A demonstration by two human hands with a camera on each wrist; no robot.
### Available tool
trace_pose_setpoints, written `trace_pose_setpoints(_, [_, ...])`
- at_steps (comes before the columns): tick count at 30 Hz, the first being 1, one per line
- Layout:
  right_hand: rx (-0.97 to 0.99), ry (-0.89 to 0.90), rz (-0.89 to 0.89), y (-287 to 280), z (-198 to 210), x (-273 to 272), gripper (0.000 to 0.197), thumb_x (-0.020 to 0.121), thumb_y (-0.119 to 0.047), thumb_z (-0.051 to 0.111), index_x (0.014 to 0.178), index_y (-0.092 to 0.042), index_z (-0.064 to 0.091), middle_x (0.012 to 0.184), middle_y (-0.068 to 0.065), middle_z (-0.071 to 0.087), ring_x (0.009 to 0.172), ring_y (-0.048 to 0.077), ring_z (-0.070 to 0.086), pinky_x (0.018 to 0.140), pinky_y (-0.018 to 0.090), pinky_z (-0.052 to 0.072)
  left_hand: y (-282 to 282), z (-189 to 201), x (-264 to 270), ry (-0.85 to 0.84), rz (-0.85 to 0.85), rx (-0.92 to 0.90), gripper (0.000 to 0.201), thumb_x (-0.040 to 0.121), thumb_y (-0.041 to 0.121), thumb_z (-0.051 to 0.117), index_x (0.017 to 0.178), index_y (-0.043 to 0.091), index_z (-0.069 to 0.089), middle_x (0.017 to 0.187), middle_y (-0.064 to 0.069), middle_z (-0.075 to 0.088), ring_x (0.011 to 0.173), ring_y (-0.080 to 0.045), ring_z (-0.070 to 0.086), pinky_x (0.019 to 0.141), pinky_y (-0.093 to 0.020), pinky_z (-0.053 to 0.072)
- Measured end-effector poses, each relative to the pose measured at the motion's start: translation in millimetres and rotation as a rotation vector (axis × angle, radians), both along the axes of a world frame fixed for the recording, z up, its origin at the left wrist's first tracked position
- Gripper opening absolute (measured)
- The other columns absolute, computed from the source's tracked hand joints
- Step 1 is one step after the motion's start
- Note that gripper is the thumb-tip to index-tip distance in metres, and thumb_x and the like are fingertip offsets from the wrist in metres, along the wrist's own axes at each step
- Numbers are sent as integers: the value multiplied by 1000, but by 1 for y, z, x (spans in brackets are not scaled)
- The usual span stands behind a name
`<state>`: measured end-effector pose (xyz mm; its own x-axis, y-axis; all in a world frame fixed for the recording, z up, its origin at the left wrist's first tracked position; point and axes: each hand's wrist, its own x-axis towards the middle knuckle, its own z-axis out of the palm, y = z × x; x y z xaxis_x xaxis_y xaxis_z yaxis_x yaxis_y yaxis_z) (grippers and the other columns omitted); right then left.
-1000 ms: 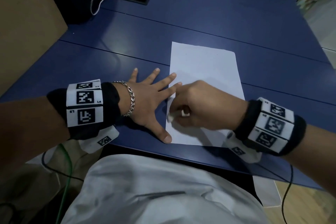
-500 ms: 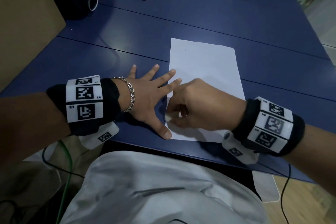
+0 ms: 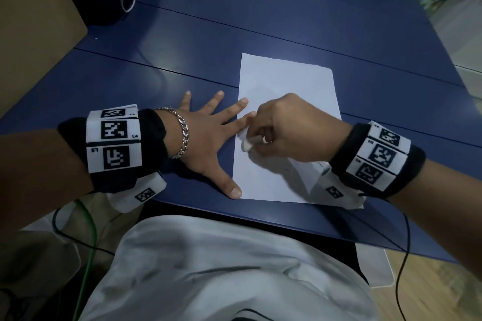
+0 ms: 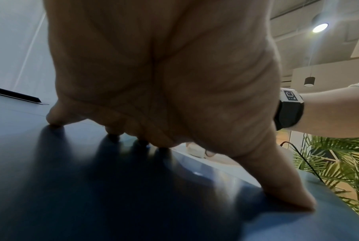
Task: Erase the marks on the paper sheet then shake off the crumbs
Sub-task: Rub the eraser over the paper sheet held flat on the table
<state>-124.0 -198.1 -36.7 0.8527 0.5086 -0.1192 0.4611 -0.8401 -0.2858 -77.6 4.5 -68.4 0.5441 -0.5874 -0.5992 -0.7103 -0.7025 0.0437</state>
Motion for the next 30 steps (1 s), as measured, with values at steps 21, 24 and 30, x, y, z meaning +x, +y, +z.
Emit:
trace_pose_setpoints(21, [-73,72,96,-9,2,-29,15,84,-40,71,86,-25,77,82,-9,69,70,9,61,72,27,50,-1,4,-1,14,12,13,155,42,110,52,150,47,-39,156,22,-50,151,-28,-40,115,-81,-6])
trace_pose_setpoints(24, [-92,77,91,-4,3,-21,16,84,-38,69,82,-23,76,78,-7,69,68,11,60,71,29,50,-1,4,-1,11,4,12,155,41,111,51,149,48,-41,155,23,-51,151,-28,-40,115,-81,-7])
trace_pose_setpoints(30, [-67,-47,28,6,0,-10,12,83,-30,68,76,-21,73,75,-7,65,67,17,55,69,39,53,0,5,0,23,0,23,156,40,111,49,154,46,-35,156,22,-50,151,-29,-41,114,-82,-6])
